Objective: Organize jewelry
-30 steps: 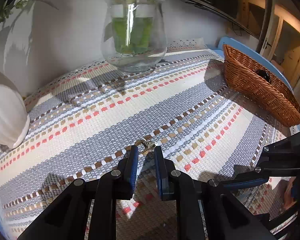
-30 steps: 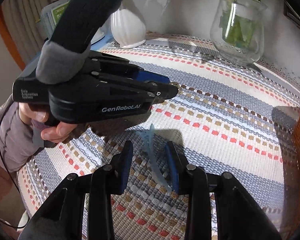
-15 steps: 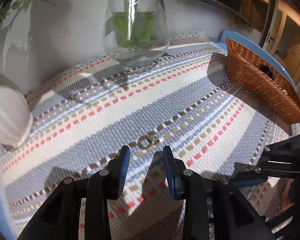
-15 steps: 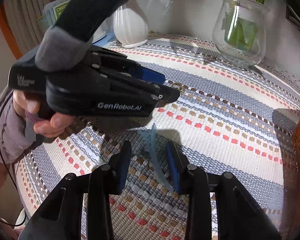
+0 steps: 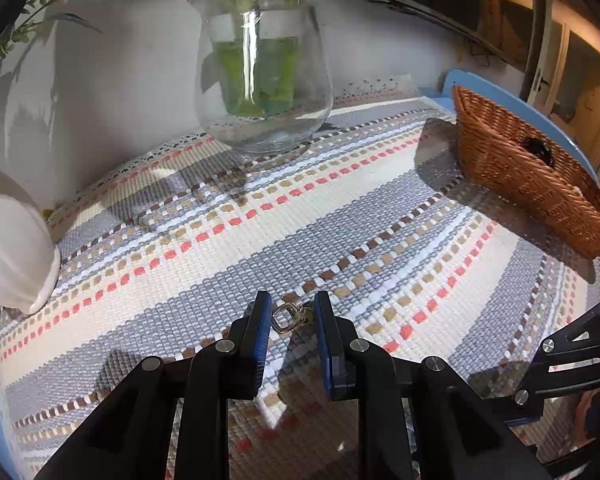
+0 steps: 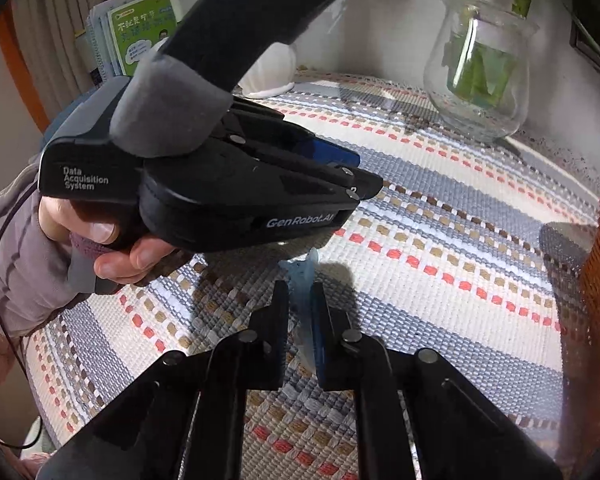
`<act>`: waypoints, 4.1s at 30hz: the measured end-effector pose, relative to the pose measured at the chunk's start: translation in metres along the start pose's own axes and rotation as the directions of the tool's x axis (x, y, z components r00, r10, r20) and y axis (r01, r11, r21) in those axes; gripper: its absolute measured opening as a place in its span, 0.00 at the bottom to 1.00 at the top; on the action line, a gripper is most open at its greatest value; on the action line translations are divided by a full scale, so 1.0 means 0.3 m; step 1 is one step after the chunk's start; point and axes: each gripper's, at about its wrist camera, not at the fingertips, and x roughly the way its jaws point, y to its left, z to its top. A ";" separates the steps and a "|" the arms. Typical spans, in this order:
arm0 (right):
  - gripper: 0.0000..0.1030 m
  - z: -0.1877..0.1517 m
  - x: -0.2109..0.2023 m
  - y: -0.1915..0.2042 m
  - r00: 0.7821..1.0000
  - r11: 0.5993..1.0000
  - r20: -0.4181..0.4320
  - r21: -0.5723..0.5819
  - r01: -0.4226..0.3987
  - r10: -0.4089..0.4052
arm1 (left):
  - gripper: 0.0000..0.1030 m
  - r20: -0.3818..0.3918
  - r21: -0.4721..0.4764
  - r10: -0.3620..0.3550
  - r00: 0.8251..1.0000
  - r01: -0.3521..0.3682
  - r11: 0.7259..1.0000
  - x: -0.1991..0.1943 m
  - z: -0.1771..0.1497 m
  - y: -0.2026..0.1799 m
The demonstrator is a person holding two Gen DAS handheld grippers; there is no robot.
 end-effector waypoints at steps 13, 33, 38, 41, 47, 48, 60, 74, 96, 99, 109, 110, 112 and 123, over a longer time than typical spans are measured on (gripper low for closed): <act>0.12 -0.063 -0.217 -0.087 0.990 0.989 0.127 0.140 0.040 -0.058 | 0.21 0.147 -0.151 -0.253 0.956 0.274 0.950 -0.287 0.031 0.063; 0.12 -0.169 -0.767 -0.788 0.917 0.720 0.154 0.671 0.177 -0.369 | 0.21 0.169 0.116 -0.390 0.905 0.375 0.920 -0.196 0.415 -0.540; 0.12 -0.206 -0.697 -0.916 0.930 0.682 0.079 0.703 0.204 -0.359 | 0.21 0.117 0.099 -0.395 0.911 0.385 0.918 -0.060 0.456 -0.601; 0.12 -0.244 -0.667 -0.953 0.919 0.653 0.021 0.710 0.264 -0.394 | 0.21 0.096 0.116 -0.372 0.923 0.361 0.925 -0.015 0.457 -0.630; 0.12 -0.305 -0.621 -0.996 0.923 0.632 -0.013 0.725 0.273 -0.384 | 0.21 0.075 0.087 -0.357 0.931 0.350 0.933 0.047 0.458 -0.635; 0.13 -0.306 -0.620 -0.993 0.921 0.631 -0.014 0.724 0.279 -0.390 | 0.22 0.073 0.070 -0.356 0.932 0.351 0.934 0.049 0.461 -0.629; 0.24 -0.294 -0.729 -0.868 0.916 0.662 0.051 0.707 0.248 -0.398 | 0.48 0.109 -0.006 -0.422 0.900 0.425 0.905 -0.118 0.405 -0.557; 0.34 -0.283 -0.885 -0.466 0.883 0.725 0.201 0.660 0.198 -0.425 | 0.48 0.287 0.008 -0.296 0.911 0.307 0.952 -0.516 0.178 -0.522; 0.39 -0.398 -0.751 -0.107 0.763 0.665 0.126 0.593 0.454 -0.634 | 0.49 0.308 -0.076 0.019 0.951 0.005 0.997 -0.446 -0.151 -0.459; 0.39 -0.405 -0.696 -0.128 0.757 0.657 0.113 0.589 0.471 -0.643 | 0.49 0.298 -0.091 0.009 0.954 0.019 0.996 -0.406 -0.168 -0.440; 0.39 -0.425 -0.563 -0.168 0.724 0.657 0.178 0.601 0.456 -0.666 | 0.49 0.265 -0.046 0.094 0.960 -0.085 0.995 -0.328 -0.190 -0.468; 0.39 -0.428 -0.554 -0.174 0.727 0.658 0.181 0.606 0.448 -0.662 | 0.49 0.260 -0.045 0.087 0.962 -0.078 0.996 -0.325 -0.189 -0.467; 0.39 -0.434 -0.540 -0.180 0.725 0.655 0.182 0.608 0.448 -0.664 | 0.49 0.248 -0.048 0.072 0.966 -0.063 0.997 -0.316 -0.188 -0.463; 0.39 -0.446 -0.540 -0.174 0.727 0.668 0.201 0.603 0.436 -0.656 | 0.49 0.246 -0.062 0.072 0.967 -0.058 0.996 -0.314 -0.190 -0.457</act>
